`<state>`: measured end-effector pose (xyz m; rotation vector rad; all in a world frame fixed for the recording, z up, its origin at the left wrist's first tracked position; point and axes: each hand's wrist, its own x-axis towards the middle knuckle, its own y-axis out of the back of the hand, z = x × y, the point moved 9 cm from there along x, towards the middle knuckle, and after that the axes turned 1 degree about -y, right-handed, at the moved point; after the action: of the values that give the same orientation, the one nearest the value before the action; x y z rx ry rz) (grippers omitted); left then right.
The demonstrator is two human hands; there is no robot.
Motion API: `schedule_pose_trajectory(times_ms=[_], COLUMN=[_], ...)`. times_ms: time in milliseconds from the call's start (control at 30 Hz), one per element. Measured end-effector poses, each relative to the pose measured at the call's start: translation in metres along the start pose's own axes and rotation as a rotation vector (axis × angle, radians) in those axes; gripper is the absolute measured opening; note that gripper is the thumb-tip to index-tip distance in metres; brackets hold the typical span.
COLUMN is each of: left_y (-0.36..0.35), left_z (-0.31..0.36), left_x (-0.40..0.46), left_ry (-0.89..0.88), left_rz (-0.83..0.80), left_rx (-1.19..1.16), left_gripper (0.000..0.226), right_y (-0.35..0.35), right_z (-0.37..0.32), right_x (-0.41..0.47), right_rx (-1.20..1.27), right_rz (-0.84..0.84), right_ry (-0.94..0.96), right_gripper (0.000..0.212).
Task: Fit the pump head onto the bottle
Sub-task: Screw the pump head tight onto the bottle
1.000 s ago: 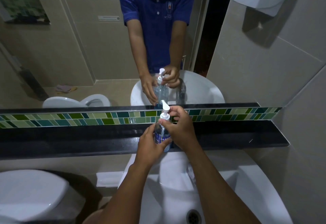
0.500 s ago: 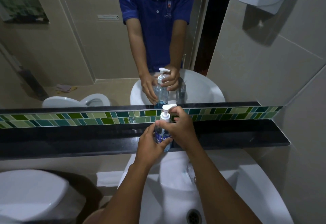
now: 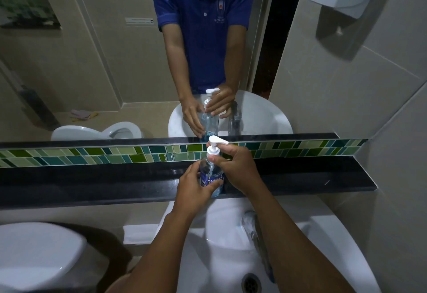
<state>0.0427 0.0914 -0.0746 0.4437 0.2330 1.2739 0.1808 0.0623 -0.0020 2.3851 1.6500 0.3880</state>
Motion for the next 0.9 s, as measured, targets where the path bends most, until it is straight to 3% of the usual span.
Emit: schedule_pose_trajectory(times_ms=[167,267,400,567,733,900], left_y=[0.0,0.001,0.002,0.003,0.002,0.002], left_z=[0.001,0.003,0.005,0.005,0.003,0.002], left_x=[0.001,0.004,0.004,0.004,0.005,0.005], left_ry=[-0.004,-0.009,-0.016,-0.025,-0.005,-0.013], left_rz=[0.03,-0.01,-0.015,-0.005,-0.015,0.009], left_rx=[0.016,0.024,0.005,0.004,-0.006,0.021], left_gripper=[0.069,0.069,0.064,0.07,0.066,0.071], right_y=[0.007,0.004,-0.005,0.007,-0.003,0.005], right_z=[-0.01,-0.018,-0.014,-0.008,-0.009,-0.002], right_x=[-0.006,0.0,0.004,0.005,0.006,0.009], right_rx=[-0.035,-0.161,-0.092,-0.052,-0.008,-0.034], right_rz=[0.212,0.136,-0.088,0.092,-0.079,0.074], right_ry=[0.054,0.098,0.081,0.032,0.044,-0.013], right_gripper=[0.038,0.04,0.044,0.036,0.032,0.035])
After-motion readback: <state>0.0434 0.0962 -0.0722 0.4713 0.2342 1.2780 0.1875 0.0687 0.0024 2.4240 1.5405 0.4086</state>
